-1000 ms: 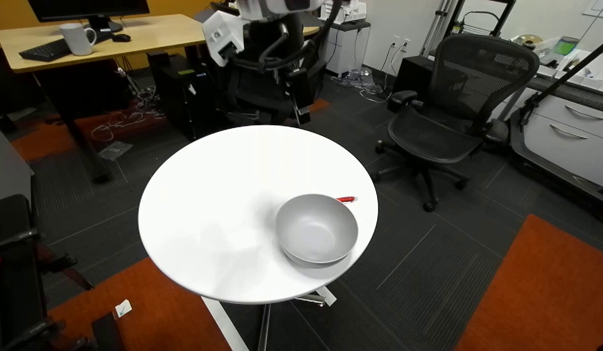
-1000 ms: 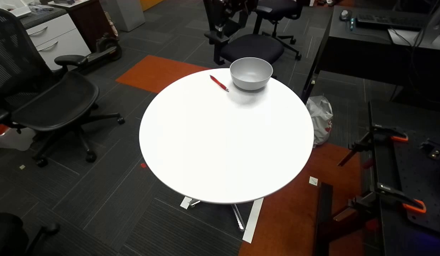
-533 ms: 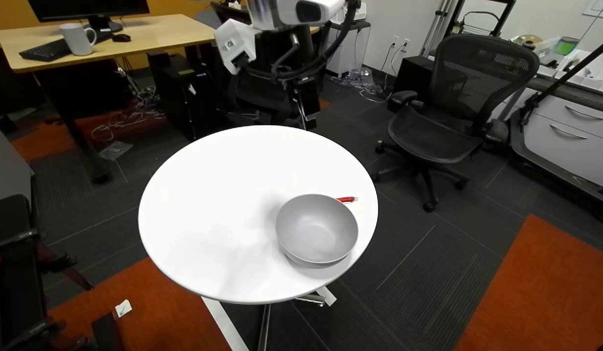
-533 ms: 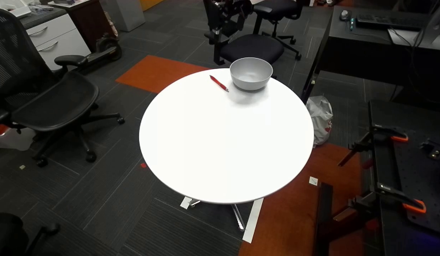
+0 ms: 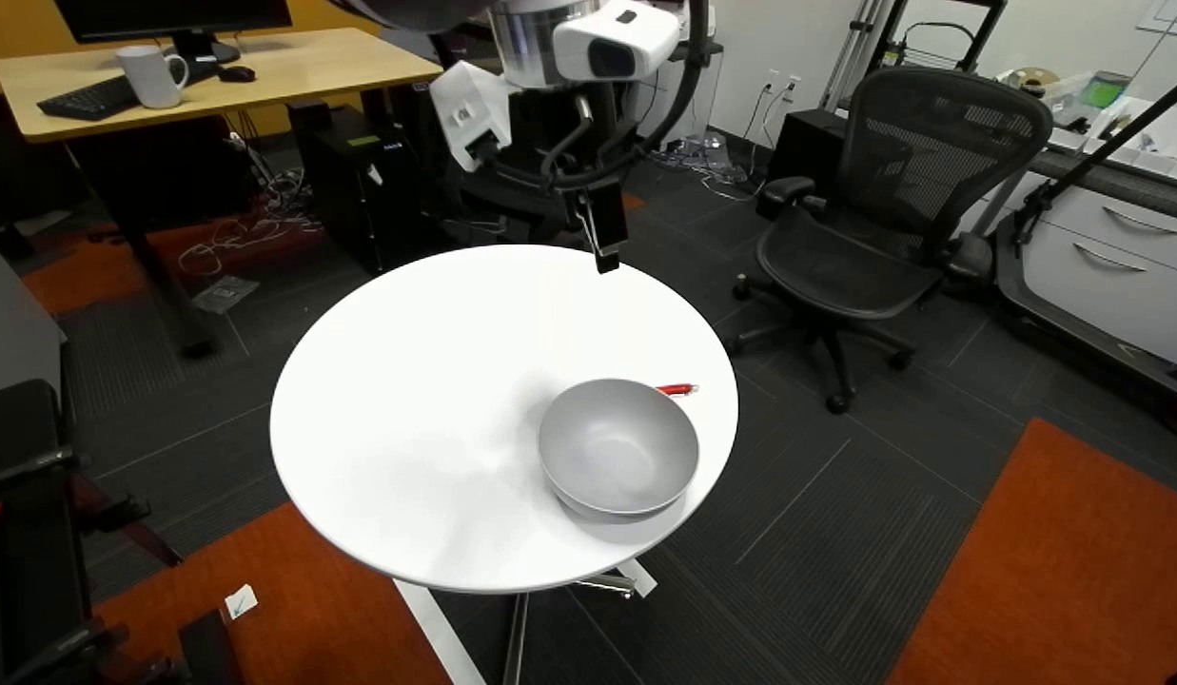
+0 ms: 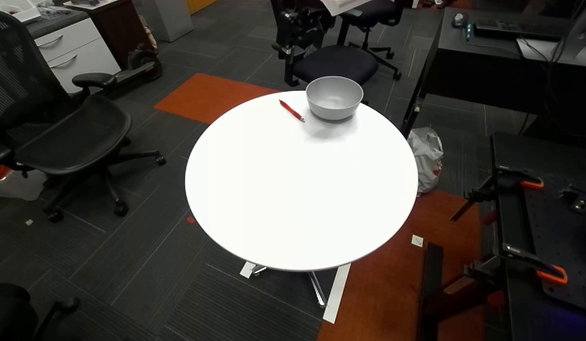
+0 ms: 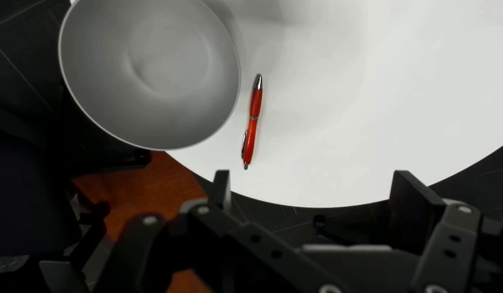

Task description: Pick up the pen and put it in the bowl, remove the pen from the bowl and put it back on the table

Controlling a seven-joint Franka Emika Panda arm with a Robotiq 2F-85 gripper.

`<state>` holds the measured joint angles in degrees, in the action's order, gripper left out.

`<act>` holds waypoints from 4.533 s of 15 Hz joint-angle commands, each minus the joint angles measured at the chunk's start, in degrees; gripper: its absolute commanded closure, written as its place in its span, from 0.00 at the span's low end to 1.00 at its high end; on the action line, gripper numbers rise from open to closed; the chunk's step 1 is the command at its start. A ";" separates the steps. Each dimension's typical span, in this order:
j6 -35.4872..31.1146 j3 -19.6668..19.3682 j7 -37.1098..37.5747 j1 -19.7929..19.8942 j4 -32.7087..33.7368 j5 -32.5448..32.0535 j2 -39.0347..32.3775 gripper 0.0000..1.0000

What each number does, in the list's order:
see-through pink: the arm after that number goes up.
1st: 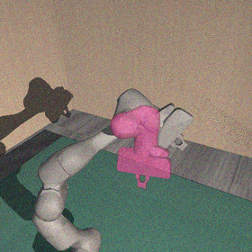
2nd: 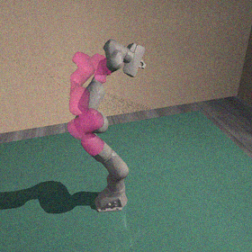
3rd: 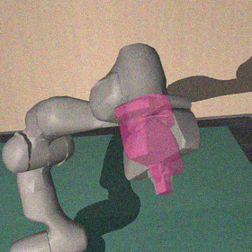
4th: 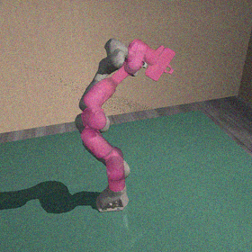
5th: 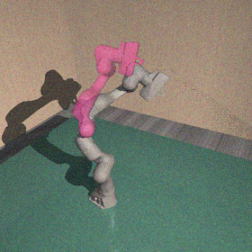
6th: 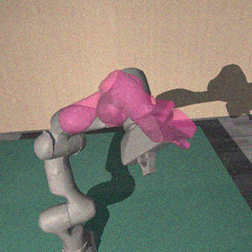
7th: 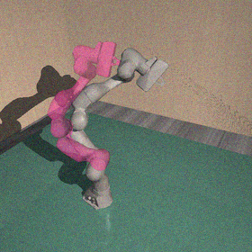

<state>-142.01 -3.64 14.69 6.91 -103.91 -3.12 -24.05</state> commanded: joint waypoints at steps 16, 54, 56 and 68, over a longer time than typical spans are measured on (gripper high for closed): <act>12.23 -1.14 -10.05 2.55 32.98 2.55 -28.34 0.00; 25.15 0.22 -14.71 4.30 56.82 2.46 -47.02 1.00; 24.57 0.56 -14.09 4.05 55.02 1.98 -45.33 0.97; 19.69 -1.92 -11.27 2.89 34.44 1.11 -25.21 0.97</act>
<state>-119.88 -4.48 1.64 10.06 -58.19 -1.65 -57.99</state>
